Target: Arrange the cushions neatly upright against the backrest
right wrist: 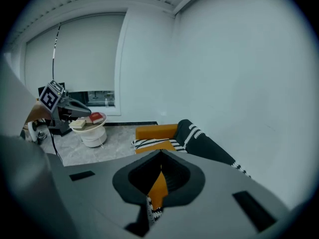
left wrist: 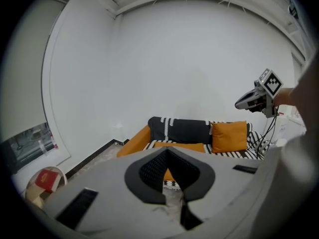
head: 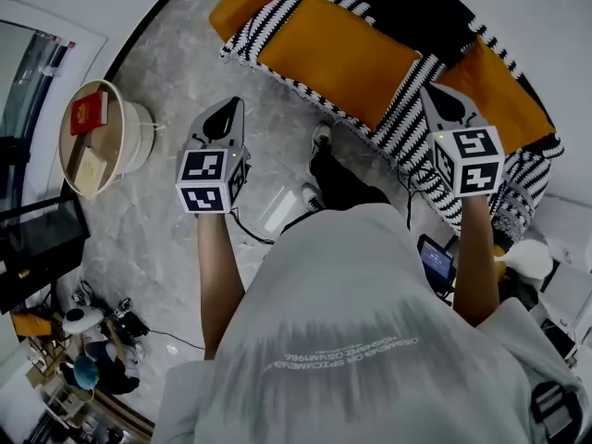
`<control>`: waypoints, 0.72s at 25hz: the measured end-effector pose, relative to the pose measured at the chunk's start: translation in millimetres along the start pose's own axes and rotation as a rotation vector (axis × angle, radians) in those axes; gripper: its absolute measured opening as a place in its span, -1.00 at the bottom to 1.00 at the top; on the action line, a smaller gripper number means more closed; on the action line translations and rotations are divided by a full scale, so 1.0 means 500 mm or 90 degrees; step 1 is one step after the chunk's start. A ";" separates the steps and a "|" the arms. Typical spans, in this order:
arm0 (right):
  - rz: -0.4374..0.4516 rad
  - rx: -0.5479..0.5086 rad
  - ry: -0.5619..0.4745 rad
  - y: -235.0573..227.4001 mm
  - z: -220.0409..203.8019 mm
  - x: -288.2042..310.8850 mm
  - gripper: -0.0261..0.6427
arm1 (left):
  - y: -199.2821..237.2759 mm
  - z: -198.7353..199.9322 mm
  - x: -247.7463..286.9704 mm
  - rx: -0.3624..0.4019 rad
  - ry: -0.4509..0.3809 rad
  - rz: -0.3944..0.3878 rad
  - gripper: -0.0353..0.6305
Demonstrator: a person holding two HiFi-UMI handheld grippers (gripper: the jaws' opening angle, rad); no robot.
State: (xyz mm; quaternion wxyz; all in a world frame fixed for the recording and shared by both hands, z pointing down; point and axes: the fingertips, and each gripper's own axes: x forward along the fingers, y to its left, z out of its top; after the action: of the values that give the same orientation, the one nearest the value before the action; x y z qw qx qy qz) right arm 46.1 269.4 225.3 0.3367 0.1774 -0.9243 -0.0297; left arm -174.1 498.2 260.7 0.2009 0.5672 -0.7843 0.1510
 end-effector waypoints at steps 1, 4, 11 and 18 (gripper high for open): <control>0.002 0.002 0.005 -0.007 0.002 0.020 -0.91 | 0.010 0.002 0.017 0.002 0.006 -0.002 -0.90; 0.006 0.005 0.016 -0.034 0.017 0.081 -0.91 | 0.038 0.017 0.068 0.016 0.022 -0.012 -0.90; 0.007 0.051 0.024 -0.092 0.082 0.235 -0.91 | 0.113 0.069 0.215 0.022 0.050 -0.045 -0.90; -0.006 0.089 0.036 -0.118 0.129 0.319 -0.91 | 0.160 0.131 0.343 0.055 0.074 -0.095 -0.89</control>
State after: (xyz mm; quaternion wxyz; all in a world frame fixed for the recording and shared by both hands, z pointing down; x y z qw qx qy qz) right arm -89.8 154.5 262.7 0.3494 0.2057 -0.9133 0.0385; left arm -307.1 350.4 286.3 0.2324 0.6225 -0.7195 0.2019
